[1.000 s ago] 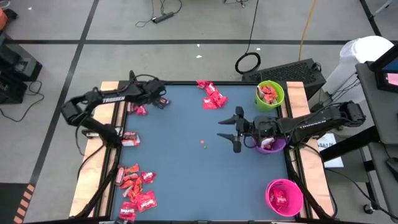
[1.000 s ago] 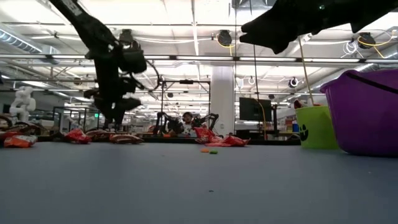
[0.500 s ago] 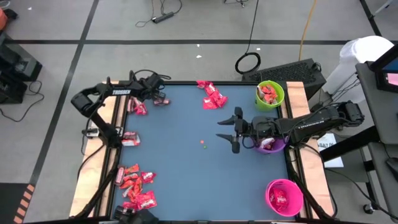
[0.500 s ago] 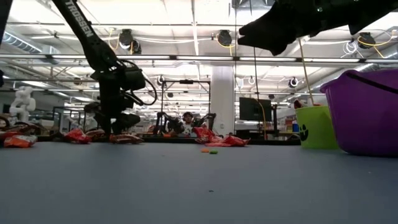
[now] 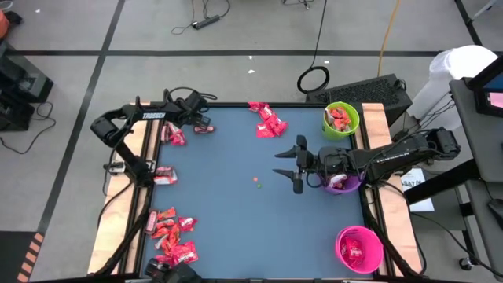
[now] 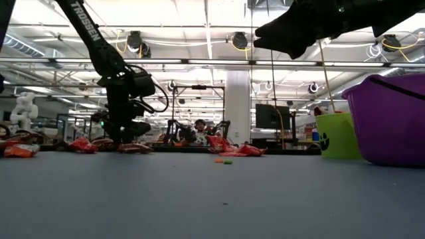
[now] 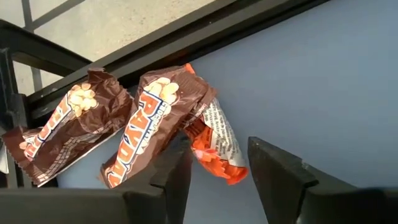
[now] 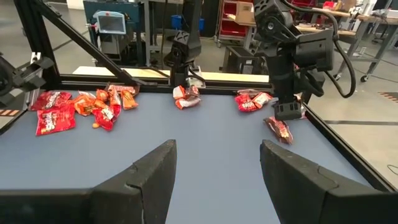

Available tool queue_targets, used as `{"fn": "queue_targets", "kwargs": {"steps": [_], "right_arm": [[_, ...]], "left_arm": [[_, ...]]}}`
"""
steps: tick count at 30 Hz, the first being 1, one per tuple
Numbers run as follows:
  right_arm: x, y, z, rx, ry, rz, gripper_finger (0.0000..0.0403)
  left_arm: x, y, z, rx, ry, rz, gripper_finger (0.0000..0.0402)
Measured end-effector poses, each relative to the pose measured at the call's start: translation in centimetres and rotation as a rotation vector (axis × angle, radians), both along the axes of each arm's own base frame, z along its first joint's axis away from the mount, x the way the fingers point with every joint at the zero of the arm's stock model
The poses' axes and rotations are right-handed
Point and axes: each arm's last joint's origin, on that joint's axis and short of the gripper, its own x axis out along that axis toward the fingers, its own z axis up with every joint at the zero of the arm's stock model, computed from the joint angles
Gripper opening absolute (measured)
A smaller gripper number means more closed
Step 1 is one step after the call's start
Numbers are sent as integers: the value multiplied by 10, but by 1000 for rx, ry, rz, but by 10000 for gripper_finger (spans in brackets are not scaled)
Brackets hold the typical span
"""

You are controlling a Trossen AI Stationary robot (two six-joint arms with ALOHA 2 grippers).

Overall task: Organize candy in baskets
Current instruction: Put the orange chocolate bar into the green bucket

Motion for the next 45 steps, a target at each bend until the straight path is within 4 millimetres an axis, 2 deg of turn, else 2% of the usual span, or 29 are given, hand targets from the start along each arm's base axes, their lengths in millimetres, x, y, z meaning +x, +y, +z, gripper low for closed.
{"fn": "queue_targets", "kwargs": {"steps": [12, 18, 22, 26, 30, 34, 41, 45], "right_arm": [[0, 0, 0, 0, 0, 1, 219], [0, 0, 0, 17, -1, -1, 219], [0, 0, 0, 40, -1, -3, 219], [0, 0, 1, 60, -18, -7, 231], [0, 0, 3, 62, -33, -7, 266], [1, 0, 1, 61, -25, -8, 298], [10, 1, -13, 54, 29, -10, 309], [17, 2, -20, 44, 21, -6, 302]], "left_arm": [[2, 1, -5, -19, 40, -70, 34], [5, -7, -1, -35, 57, -127, 22], [15, -20, 15, 6, 28, -200, 21], [32, -43, 41, 98, -28, -336, 20], [48, -74, 70, 202, -125, -475, 20], [60, -107, 94, 237, -280, -638, 20], [82, -166, 116, 195, -548, -1045, 20], [91, -199, 122, 229, -610, -1259, 20]]}}
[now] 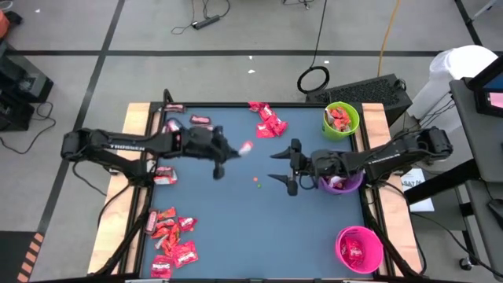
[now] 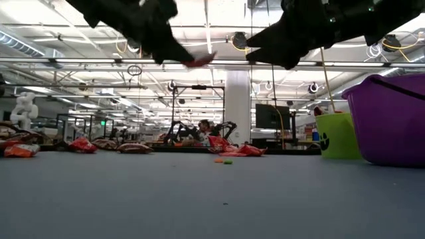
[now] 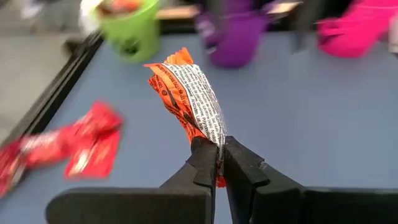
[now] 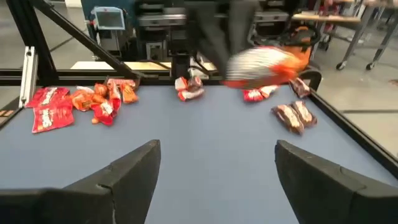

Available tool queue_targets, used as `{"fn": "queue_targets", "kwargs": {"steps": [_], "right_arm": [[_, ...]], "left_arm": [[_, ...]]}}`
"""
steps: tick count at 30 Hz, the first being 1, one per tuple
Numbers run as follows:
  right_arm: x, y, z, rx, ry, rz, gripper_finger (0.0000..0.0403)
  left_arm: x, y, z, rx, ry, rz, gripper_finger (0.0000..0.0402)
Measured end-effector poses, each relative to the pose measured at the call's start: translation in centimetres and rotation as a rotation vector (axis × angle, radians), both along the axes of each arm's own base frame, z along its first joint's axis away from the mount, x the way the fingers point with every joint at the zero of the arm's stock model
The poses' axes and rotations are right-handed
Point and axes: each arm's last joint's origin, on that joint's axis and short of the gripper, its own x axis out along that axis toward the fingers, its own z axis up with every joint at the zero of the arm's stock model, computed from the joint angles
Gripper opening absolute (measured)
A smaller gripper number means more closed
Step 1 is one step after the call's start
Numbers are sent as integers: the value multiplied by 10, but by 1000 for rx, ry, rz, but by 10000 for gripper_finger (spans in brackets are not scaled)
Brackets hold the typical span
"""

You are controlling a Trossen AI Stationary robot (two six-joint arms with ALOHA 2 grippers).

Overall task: Organize candy in baskets
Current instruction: Put the orange chocolate bar into the green bucket

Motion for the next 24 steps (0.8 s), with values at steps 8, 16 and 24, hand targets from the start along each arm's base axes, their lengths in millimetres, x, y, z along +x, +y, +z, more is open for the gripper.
{"fn": "queue_targets", "kwargs": {"steps": [8, 16, 24], "right_arm": [[15, 2, -5, -2, -123, 4, 288], [28, 5, -7, 8, -301, 107, 285], [52, 8, -7, -1, -351, 131, 285]], "left_arm": [[6, -41, 9, 53, -111, -169, 20], [11, -49, 6, 102, -130, -214, 20], [15, -49, 5, 104, -149, -211, 20]]}}
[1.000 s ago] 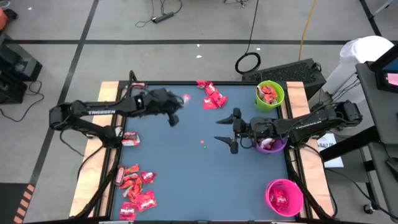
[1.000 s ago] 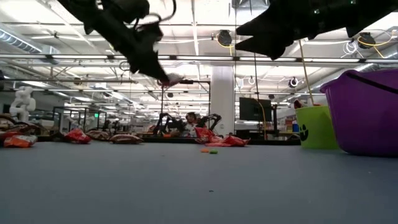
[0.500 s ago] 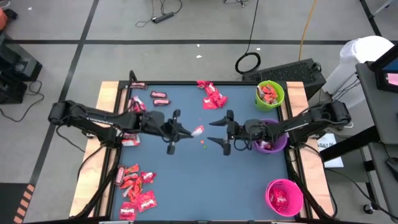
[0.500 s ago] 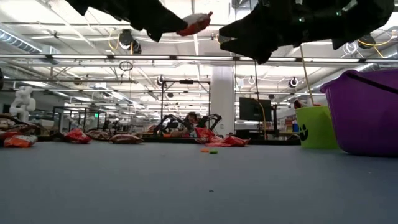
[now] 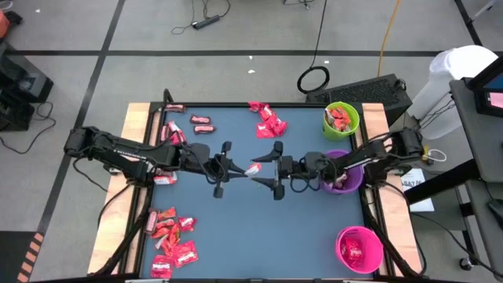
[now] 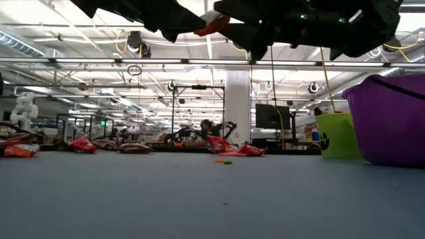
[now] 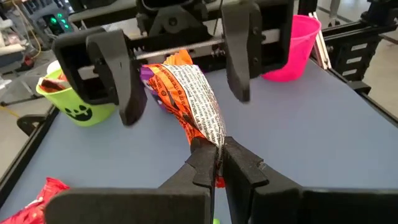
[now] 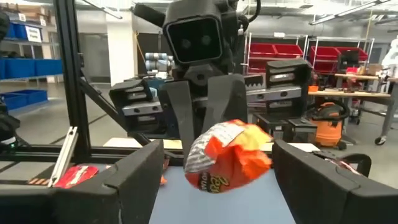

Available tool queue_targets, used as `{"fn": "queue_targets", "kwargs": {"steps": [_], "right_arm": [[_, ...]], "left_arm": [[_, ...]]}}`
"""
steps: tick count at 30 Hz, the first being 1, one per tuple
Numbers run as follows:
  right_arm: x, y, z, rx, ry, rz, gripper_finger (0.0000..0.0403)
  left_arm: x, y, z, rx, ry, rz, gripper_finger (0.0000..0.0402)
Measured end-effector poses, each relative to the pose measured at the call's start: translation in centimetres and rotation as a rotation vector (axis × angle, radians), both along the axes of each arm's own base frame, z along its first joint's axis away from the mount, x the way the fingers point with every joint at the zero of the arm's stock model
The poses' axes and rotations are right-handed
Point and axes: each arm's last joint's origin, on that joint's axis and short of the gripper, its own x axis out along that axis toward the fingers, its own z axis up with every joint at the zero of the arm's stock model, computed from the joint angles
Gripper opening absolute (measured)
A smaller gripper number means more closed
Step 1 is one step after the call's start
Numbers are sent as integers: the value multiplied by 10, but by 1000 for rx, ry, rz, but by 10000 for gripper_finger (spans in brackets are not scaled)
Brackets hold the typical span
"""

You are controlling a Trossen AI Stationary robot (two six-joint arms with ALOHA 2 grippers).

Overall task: Organize candy in baskets
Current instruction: Put the orange chocolate bar into the green bucket

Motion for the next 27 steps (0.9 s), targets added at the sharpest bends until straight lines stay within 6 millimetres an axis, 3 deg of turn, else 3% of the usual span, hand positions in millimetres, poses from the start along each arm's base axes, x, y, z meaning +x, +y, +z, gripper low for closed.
{"fn": "queue_targets", "kwargs": {"steps": [3, 6, 13, 17, 22, 27], "right_arm": [[9, 1, 0, -23, 0, -2, 280], [11, 3, -3, -36, 31, 1, 250], [10, 3, 0, -68, 33, -3, 103], [10, 3, 1, -84, 28, -4, 43], [10, 3, 0, -89, 35, -4, 25], [10, 3, -1, -89, 44, -4, 43]], "left_arm": [[0, 0, 0, 0, 3, 0, 20], [0, 0, 0, 5, 3, 13, 20], [0, 1, 0, 10, 4, 35, 20], [0, 1, 0, 5, 0, 39, 20], [0, 1, 0, -13, 1, 48, 42], [-1, 2, -2, -18, 29, 57, 114]]}}
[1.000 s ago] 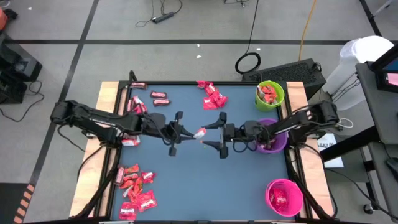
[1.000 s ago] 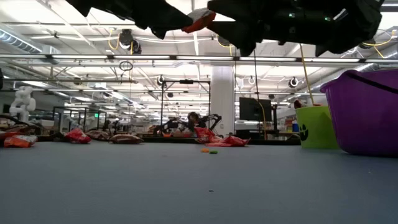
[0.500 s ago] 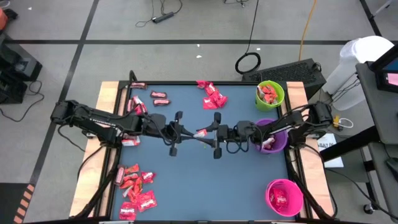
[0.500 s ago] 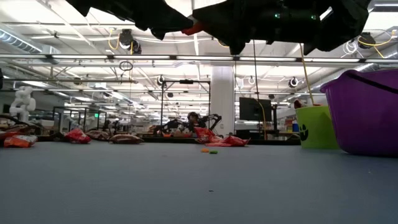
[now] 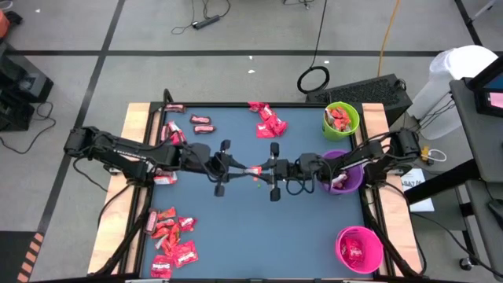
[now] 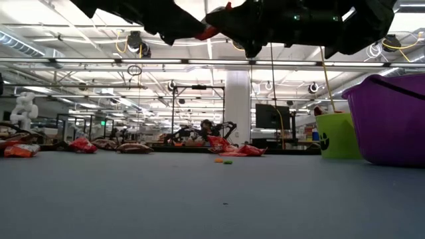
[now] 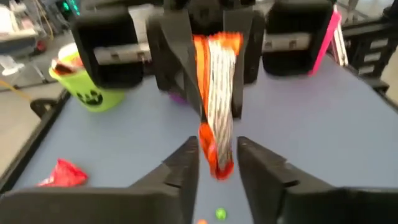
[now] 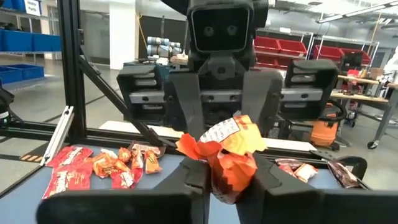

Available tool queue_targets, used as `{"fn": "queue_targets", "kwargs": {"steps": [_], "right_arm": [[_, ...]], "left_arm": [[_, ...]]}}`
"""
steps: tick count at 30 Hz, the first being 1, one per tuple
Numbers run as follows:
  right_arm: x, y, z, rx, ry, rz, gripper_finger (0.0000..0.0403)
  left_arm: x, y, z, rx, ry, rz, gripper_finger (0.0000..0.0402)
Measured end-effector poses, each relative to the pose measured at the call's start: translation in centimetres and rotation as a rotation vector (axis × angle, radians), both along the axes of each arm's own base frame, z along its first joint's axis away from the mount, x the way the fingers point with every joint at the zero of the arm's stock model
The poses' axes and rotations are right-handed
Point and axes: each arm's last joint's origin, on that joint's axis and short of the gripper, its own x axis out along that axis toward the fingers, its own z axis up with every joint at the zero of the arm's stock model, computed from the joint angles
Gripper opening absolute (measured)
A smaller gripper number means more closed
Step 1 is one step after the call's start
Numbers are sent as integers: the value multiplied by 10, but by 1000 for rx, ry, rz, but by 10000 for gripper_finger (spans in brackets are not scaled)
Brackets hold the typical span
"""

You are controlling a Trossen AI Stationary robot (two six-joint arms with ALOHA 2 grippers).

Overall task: Organize candy in baskets
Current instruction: Put the orange chocolate bar into the green bucket

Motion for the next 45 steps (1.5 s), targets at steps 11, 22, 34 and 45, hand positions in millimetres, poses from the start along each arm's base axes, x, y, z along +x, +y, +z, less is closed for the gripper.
{"fn": "queue_targets", "kwargs": {"steps": [11, 22, 34, 45], "right_arm": [[-16, -6, 4, -46, 241, -141, 35], [-77, -28, 42, 5, 459, -398, 38], [-150, -84, 55, 171, 607, -829, 38], [-170, -136, 65, 359, 759, -1020, 39]], "left_arm": [[-10, 1, -26, -28, 168, 35, 166], [-17, -11, -64, -158, -40, 5, 166], [0, -19, -96, -171, -8, 4, 166], [4, -18, -103, -164, -8, 24, 166]]}}
